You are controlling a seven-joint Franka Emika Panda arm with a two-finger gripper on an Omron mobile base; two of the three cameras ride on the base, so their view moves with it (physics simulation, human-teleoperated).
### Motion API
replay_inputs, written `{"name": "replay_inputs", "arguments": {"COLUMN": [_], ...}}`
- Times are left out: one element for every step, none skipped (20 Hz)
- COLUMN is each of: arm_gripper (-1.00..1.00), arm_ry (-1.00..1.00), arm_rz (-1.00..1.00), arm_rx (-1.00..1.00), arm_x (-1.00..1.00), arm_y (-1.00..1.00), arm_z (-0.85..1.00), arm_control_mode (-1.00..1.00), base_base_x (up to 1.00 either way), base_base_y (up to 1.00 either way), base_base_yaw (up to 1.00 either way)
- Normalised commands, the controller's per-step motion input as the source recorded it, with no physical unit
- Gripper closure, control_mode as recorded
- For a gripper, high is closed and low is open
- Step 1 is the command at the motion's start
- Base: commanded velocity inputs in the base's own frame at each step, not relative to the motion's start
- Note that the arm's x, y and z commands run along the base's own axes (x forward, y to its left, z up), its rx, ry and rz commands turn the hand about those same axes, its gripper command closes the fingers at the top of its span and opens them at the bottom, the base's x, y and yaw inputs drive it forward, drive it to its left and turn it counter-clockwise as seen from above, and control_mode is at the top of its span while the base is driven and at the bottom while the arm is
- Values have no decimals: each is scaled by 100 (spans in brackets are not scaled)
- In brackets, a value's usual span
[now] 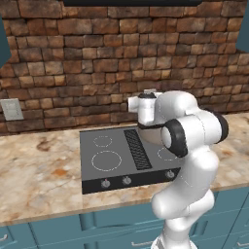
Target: Put the corn and bell pepper in the pot. Retrieve the spatula and lightly stir the vegetables in the pot.
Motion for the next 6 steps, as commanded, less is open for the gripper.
{"name": "replay_inputs", "arguments": {"arm_gripper": [100, 100, 100, 100, 100, 100], "arm_ry": [2, 4, 4, 2, 5, 5], "arm_rz": [0, 0, 0, 0, 0, 0], "arm_rx": [16, 14, 13, 7, 0, 0], "arm_x": [-6, -6, 0, 0, 0, 0], "arm_y": [16, 19, 19, 5, 0, -1], "arm_z": [0, 0, 0, 32, 67, 77], "arm_control_mode": [-100, -100, -100, -100, -100, -100], "base_base_x": [0, 0, 0, 0, 0, 0], "base_base_y": [0, 0, 0, 0, 0, 0], "base_base_yaw": [0, 0, 0, 0, 0, 0]}}
